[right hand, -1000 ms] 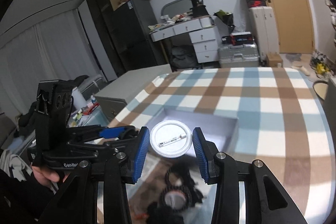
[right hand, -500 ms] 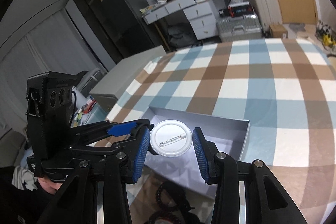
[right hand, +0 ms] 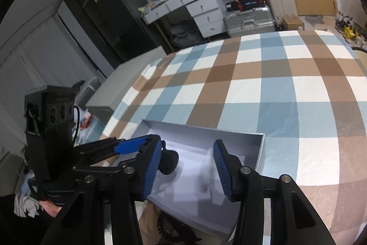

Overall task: Organize jewelry
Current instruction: 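Lower the badge into the box with the right tool while the left tool releases the claw clip there, then move the left tool back to the pile and grasp the clear red-capped bottle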

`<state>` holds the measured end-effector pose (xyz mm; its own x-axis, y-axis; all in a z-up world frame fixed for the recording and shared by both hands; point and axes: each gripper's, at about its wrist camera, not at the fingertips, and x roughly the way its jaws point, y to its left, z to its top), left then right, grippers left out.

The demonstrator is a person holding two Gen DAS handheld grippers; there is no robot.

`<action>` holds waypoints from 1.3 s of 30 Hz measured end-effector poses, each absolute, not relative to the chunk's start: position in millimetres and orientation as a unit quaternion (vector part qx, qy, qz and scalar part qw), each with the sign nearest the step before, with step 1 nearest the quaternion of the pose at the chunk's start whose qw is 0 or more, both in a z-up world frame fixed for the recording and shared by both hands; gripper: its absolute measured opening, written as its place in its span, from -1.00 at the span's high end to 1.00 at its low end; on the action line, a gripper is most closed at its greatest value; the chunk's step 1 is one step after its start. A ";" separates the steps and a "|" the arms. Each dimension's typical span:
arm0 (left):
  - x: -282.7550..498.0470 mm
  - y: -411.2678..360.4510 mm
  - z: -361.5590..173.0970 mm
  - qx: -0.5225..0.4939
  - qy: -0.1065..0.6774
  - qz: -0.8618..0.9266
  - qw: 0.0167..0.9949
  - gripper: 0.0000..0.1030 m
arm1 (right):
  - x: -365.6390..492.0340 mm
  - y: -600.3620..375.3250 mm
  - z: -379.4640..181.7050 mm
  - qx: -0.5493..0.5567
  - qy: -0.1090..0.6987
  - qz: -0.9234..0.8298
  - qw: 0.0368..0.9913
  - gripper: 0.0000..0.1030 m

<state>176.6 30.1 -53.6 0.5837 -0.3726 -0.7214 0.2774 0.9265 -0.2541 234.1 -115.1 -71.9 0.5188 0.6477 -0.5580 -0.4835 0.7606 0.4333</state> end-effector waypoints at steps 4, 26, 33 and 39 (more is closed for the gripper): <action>168.2 30.4 -43.5 -0.047 0.394 -0.176 0.901 -0.53 | 218.4 -131.1 -59.2 0.129 0.331 0.319 0.879 -0.24; 111.3 28.9 -9.6 -0.004 0.324 -0.114 0.939 -0.68 | 134.8 -156.1 -24.5 0.128 0.252 0.299 0.912 -0.73; 91.8 35.7 -16.0 -0.020 0.327 -0.110 0.939 -0.75 | 101.3 -152.0 -25.6 0.082 0.230 0.278 0.929 -0.84; 63.3 35.8 -29.6 -0.031 0.332 -0.125 0.934 -0.75 | 76.8 -153.7 -37.5 0.068 0.224 0.266 0.935 -0.94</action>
<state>63.3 35.8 -29.6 0.7483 -0.2544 -0.6126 0.2127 0.9668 -0.1417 76.8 -153.7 -37.5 0.7584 0.5278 -0.3825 -0.4666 0.8493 0.2468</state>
